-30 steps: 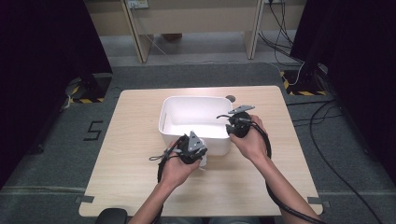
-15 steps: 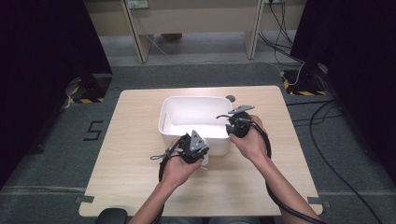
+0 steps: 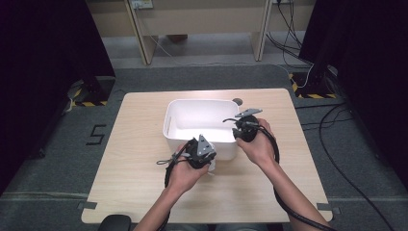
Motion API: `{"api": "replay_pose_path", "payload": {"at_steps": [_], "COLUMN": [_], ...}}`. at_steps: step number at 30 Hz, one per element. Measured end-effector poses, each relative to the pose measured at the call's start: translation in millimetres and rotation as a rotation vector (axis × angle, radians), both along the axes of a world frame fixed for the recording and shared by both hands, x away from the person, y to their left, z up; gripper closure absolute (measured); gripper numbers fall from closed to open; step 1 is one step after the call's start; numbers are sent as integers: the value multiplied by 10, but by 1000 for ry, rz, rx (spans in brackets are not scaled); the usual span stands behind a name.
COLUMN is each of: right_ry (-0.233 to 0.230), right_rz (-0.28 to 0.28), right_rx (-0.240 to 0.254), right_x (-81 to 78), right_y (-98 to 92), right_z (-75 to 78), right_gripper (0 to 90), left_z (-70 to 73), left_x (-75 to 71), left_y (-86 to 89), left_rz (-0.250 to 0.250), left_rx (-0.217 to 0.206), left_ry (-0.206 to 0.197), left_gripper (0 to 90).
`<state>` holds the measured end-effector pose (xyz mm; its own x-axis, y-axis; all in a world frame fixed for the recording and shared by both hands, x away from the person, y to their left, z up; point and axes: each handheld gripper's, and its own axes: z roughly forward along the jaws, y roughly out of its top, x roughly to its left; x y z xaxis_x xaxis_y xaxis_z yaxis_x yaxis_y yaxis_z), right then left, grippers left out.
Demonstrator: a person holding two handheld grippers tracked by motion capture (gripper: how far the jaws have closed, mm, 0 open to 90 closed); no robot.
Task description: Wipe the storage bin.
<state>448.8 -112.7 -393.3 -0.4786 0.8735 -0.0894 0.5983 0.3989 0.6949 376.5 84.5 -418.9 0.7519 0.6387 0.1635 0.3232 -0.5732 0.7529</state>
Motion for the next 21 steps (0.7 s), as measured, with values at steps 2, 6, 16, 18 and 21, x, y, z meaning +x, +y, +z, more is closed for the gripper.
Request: {"api": "replay_pose_path", "payload": {"at_steps": [2,6,16,18,21], "right_ry": [0,0,-2,-3,-2], "right_rz": [0,0,2,2,3], "right_rx": [0,2,1,1,3], "right_x": [-1,-1,-1,0,0], "right_y": [1,2,2,2,2], "right_z": [0,0,0,0,-1], "right_gripper": [677,677,677,676,677], "left_z": [-19,-62,-184,-208,-241], "left_x": [4,5,29,39,42], "left_y": [-6,-23,-49,-48,-59], "left_rz": [-2,-5,-13,-20,-21], "left_rx": [5,11,14,13,14], "left_ry": [0,-1,19,24,21], "left_gripper": [746,746,746,747,747]}}
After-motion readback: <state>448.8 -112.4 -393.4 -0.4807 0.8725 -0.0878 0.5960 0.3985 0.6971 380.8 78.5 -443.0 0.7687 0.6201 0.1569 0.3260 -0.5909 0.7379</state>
